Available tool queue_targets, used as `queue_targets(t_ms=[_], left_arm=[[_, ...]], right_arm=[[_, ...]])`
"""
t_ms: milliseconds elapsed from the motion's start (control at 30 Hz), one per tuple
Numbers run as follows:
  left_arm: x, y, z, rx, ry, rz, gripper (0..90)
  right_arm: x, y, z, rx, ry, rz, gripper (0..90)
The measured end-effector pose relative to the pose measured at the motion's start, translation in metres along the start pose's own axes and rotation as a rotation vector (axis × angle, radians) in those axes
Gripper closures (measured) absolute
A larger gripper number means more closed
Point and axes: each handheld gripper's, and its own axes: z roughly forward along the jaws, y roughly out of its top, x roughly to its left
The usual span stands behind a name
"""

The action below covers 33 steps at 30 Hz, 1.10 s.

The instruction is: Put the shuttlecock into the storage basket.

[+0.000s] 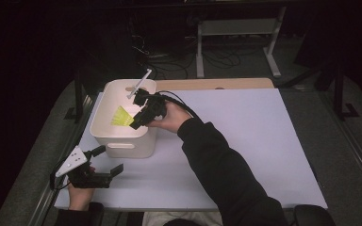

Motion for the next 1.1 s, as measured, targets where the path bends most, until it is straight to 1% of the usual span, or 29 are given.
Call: queue_targets(t_ms=[233,400,467,500,633,700,800,967,1000,1100], left_arm=[[0.0,0.0,0.0,-0.002,-0.001,-0.001,0.0],[0.0,0.0,0.0,-0.002,-0.001,-0.001,0.0],[0.0,0.0,0.0,-0.003,-0.002,-0.002,0.0],[0.0,0.0,0.0,-0.004,-0.002,-0.004,0.0],[0.0,0.0,0.0,-0.003,-0.002,-0.002,0.0],[0.0,0.0,0.0,-0.004,-0.002,-0.004,0.0],[0.0,0.0,-0.001,-0.008,-0.004,-0.007,0.0],[0.0,0.0,-0.001,-0.007,-0.004,-0.006,0.0],[0.0,0.0,-0.001,-0.007,-0.004,-0.006,0.0],[0.0,0.0,-0.001,-0.009,-0.006,-0.008,0.0]], right_arm=[[0.0,0.0,0.006,0.012,0.005,-0.003,63.5],[-0.001,0.0,0.007,0.011,0.006,0.006,61.8],[-0.002,0.0,0.006,0.003,0.014,0.012,54.0],[-0.002,0.0,0.006,0.0,0.023,0.018,52.4],[-0.003,0.0,0.002,-0.016,0.021,0.018,45.6],[-0.003,0.0,-0.001,-0.017,-0.001,0.014,39.4],[-0.004,-0.001,-0.003,-0.025,-0.012,0.025,31.9],[-0.002,-0.001,-0.01,-0.047,-0.051,0.026,21.3],[-0.002,-0.001,-0.01,-0.047,-0.051,0.026,21.3],[-0.001,-0.001,-0.014,-0.06,-0.072,0.026,15.1]])
